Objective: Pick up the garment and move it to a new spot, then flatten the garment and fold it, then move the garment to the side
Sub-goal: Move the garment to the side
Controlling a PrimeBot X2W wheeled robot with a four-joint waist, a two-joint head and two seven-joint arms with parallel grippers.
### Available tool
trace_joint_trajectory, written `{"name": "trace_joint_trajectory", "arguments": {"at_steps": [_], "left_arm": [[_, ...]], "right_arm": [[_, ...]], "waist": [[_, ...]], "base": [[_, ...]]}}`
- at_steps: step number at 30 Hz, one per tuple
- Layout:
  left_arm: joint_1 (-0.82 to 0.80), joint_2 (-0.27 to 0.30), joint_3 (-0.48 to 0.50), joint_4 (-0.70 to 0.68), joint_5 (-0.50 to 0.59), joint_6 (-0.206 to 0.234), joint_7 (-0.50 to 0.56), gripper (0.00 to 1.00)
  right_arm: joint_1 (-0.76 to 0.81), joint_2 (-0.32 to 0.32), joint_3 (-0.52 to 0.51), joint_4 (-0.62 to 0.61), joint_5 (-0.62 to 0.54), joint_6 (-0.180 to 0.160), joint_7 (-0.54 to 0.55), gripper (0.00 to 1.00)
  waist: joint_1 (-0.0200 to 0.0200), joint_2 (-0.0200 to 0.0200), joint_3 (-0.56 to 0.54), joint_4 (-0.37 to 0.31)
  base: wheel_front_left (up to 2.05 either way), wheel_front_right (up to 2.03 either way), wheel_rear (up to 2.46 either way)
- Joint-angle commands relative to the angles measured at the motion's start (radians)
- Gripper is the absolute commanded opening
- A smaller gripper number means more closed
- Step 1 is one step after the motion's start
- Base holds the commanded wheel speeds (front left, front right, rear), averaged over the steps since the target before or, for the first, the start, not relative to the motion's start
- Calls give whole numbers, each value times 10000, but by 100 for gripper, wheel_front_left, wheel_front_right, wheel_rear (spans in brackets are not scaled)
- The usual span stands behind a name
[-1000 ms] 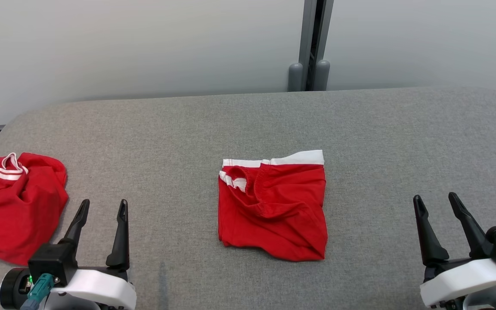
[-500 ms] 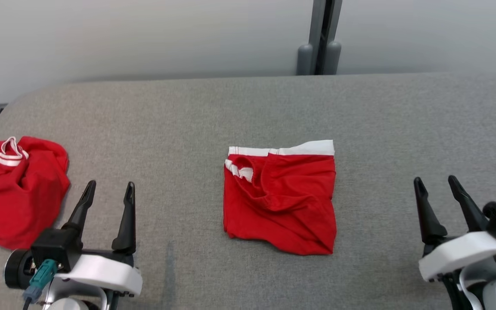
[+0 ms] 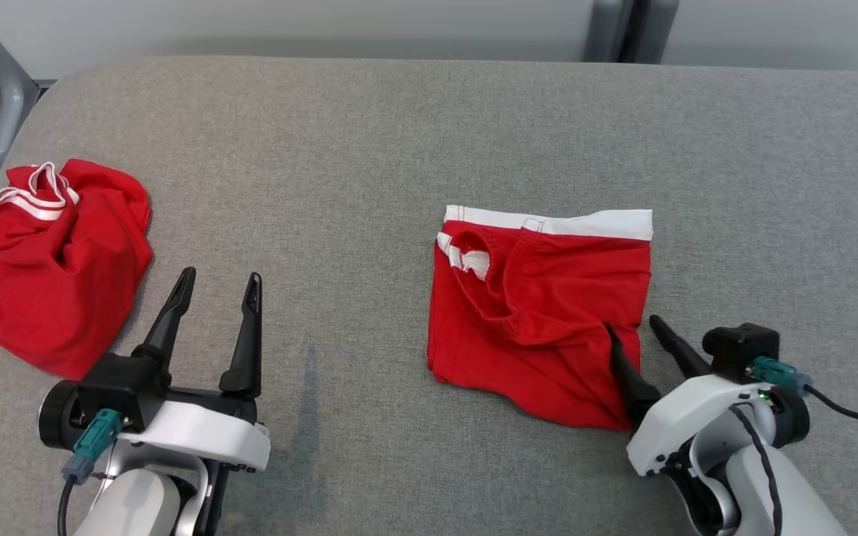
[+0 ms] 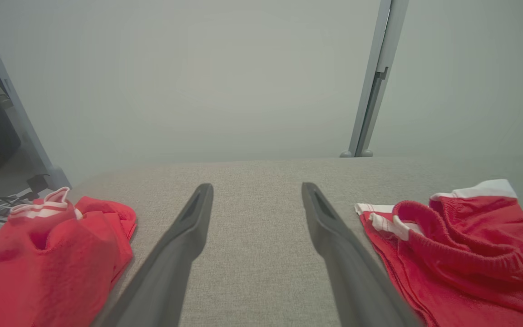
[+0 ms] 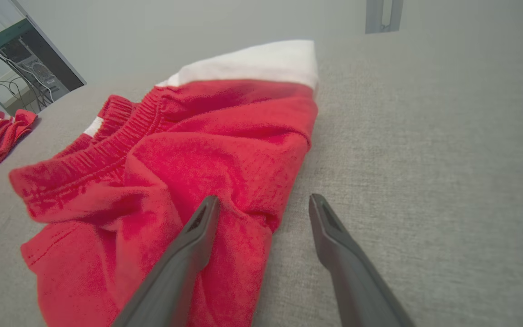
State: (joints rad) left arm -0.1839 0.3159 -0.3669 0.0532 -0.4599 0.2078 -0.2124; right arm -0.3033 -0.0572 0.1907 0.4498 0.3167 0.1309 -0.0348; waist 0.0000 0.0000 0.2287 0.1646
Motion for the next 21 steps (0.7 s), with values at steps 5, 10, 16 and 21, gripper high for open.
{"name": "trace_joint_trajectory", "arguments": {"at_steps": [5,10,16,21], "left_arm": [[-399,-64,4,288,-46,-150,-188,100],[-502,-94,48,467,-55,-211,-279,100],[-570,-117,78,550,-46,-252,-366,100],[-557,-65,119,428,16,-247,-411,100]], "right_arm": [[-202,12,843,627,758,-3,356,100],[-253,37,1088,734,1011,-3,410,38],[-539,2,1204,605,790,-3,421,0],[-585,-233,1481,321,639,-3,478,0]], "waist": [[0,0,212,126],[0,0,269,25],[0,0,265,-235],[0,0,326,-641]], "base": [[0,0,0],[0,0,0],[0,0,0],[0,0,0]]}}
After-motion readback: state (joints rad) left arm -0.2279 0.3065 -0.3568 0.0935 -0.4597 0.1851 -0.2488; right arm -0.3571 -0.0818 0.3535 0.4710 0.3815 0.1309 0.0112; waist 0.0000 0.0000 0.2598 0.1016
